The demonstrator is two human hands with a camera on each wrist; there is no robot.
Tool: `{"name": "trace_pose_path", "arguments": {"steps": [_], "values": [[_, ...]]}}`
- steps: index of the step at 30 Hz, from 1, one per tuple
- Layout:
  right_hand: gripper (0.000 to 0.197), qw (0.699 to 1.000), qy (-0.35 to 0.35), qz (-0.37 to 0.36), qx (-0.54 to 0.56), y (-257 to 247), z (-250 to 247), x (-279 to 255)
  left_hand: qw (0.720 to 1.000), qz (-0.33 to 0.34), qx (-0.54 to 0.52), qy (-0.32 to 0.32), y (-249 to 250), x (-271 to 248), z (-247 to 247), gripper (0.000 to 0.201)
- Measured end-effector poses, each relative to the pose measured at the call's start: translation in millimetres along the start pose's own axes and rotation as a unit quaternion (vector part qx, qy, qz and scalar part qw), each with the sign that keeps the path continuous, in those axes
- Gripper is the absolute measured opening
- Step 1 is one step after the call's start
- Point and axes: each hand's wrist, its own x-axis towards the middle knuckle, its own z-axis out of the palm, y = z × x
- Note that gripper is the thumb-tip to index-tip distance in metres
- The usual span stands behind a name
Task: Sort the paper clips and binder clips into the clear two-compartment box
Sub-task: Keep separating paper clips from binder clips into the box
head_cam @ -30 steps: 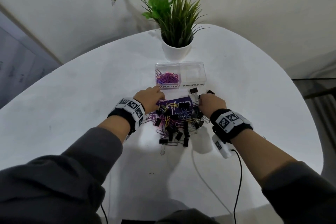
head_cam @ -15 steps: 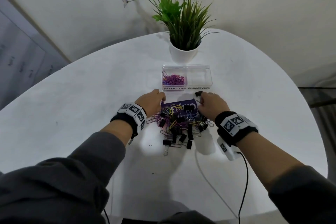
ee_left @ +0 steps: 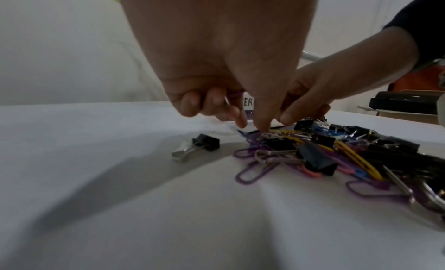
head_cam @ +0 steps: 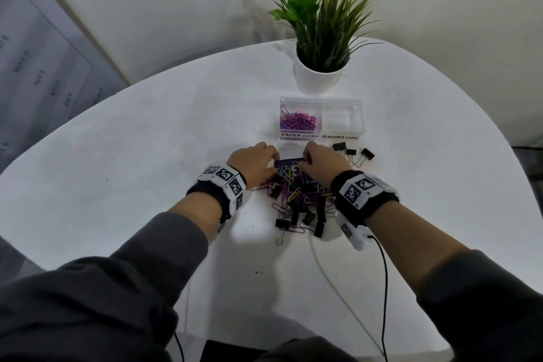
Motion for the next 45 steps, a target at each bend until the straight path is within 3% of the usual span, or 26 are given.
{"name": "trace_pose_path", "arguments": {"steps": [3,10,12,15,20,24,28,33,36,40,45], "values": [[0.033,1.0,-0.023,0.014,-0.008,-4,1,7,1.0,-0.021,-0.006,0.008,2,8,5,0.032],[0.019,0.997,-0.059,-0.011,-0.047,-11,-5,13,0.999,-0.04,-0.008,-0.029,11,22,4,0.025],[0.01,0.999,-0.036,-0.017,-0.015,-9,-8,9,0.998,-0.04,-0.04,-0.011,9,20,3,0.023],[0.017,0.997,-0.006,-0.008,0.072,-2,-21,-1,0.993,-0.06,-0.096,0.026,2,11,0,0.023],[0.005,0.989,-0.011,0.04,0.145,18,-40,-18,0.97,-0.08,-0.226,0.045,-7,-9,-3,0.04],[0.022,0.991,-0.041,0.067,0.11,26,-37,-32,0.951,-0.098,-0.284,0.072,-4,-21,0,0.03],[0.012,0.995,-0.047,0.042,0.073,23,-27,-43,0.963,-0.111,-0.24,0.045,-1,-30,4,0.023],[0.027,0.999,-0.023,0.029,-0.019,18,-9,-42,0.973,-0.118,-0.197,-0.004,0,-29,12,0.033],[0.026,0.998,-0.032,0.03,-0.036,16,0,-39,0.979,-0.105,-0.169,-0.038,1,-28,14,0.041],[0.016,0.999,-0.002,0.036,0.011,14,3,-37,0.991,-0.074,-0.09,-0.061,0,-30,20,0.055],[0.007,0.994,0.038,0.052,0.092,20,-14,-42,0.994,-0.085,-0.053,-0.047,0,-30,22,0.045]]}}
